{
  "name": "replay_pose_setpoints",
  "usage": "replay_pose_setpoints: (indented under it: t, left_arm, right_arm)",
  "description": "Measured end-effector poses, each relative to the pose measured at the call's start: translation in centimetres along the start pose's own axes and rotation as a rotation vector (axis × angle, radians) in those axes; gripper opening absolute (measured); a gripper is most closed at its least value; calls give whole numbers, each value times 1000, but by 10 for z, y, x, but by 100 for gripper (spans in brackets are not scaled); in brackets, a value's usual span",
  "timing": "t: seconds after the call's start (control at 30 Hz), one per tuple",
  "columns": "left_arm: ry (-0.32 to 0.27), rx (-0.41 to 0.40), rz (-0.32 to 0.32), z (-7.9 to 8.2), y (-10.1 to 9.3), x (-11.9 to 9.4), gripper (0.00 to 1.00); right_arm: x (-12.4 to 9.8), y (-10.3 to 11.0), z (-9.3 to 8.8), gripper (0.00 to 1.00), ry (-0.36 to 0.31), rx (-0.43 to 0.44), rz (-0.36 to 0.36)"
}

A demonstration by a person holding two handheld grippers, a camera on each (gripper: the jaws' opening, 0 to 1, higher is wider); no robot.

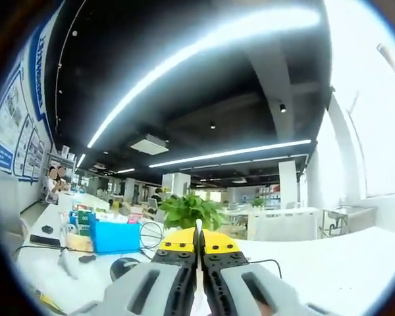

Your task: Clip sheet goods on table flip sheet goods clip sheet goods scan sheet goods put sheet goods back to table

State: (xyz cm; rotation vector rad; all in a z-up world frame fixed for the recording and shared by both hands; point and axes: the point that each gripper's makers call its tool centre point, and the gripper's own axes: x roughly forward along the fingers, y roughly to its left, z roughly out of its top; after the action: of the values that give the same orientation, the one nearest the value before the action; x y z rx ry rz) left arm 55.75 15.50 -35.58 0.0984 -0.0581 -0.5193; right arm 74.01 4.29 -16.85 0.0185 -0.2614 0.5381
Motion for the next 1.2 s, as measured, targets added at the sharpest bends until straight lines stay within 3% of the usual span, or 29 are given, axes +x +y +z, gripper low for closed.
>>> replay_pose_setpoints:
  t: [0.07,0.17,0.3,0.4,0.93,1.2]
  left_arm:
    - [2,1,1,-1,0,0,34]
    - [-5,0,-4,1,-1,0,34]
    - [-5,7,-6,1,-3,0,34]
    - [-2,7,-3,1,-2,0,34]
    - [5,15,7,-1,0,2,34]
    - [1,12,4,1,-1,2,34]
  right_arm:
    - [-2,1,-1,0,8,-3,14]
    - [-3,11,-10,0,33,46,93]
    - [-5,12,-27,0,72,9,100]
    - [-8,16,-34,0,84,32,122]
    - [-23,16,-57,0,134,66,134]
    - [-26,-6,-63,0,140,64,95]
